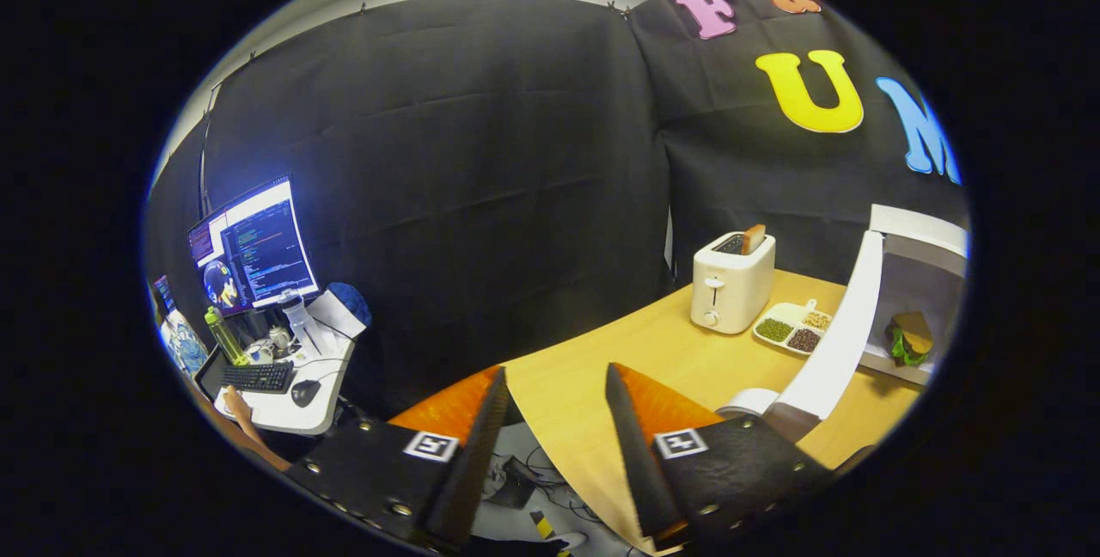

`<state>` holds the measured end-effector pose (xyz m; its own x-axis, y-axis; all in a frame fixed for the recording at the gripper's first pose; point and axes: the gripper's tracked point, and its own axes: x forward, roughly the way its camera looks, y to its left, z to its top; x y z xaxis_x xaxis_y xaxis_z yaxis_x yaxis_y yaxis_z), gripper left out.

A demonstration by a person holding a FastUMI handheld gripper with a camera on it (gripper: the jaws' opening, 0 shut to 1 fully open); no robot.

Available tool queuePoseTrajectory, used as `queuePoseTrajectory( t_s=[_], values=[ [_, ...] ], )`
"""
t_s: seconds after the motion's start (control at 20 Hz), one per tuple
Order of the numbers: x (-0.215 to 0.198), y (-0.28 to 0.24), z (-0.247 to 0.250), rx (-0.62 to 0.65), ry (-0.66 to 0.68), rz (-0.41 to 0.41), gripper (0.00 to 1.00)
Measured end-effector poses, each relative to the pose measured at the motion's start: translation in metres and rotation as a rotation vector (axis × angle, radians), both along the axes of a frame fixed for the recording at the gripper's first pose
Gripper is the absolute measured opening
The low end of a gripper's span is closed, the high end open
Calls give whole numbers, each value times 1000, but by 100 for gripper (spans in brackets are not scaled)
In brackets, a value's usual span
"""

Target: Open the microwave, put the food inside, and close the microwave door.

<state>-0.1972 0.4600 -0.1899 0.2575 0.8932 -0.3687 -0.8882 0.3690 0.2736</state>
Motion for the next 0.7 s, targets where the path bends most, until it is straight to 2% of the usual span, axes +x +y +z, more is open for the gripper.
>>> queuePoseTrajectory(
  t_s=[0.05,0.1,0.2,0.25,0.3,0.35,0.7],
  values=[
    [0,0,-5,-12,6,4,48],
    [-2,2,-11,-27,8,9,47],
    [7,-1,-20,-54,-11,-28,22],
    [9,-2,-23,-69,-13,-31,15],
    [19,-9,-24,-90,-41,-80,17],
    [23,-6,-31,-89,-48,-91,3],
    [47,-24,-50,-156,-55,-202,2]
  ],
)
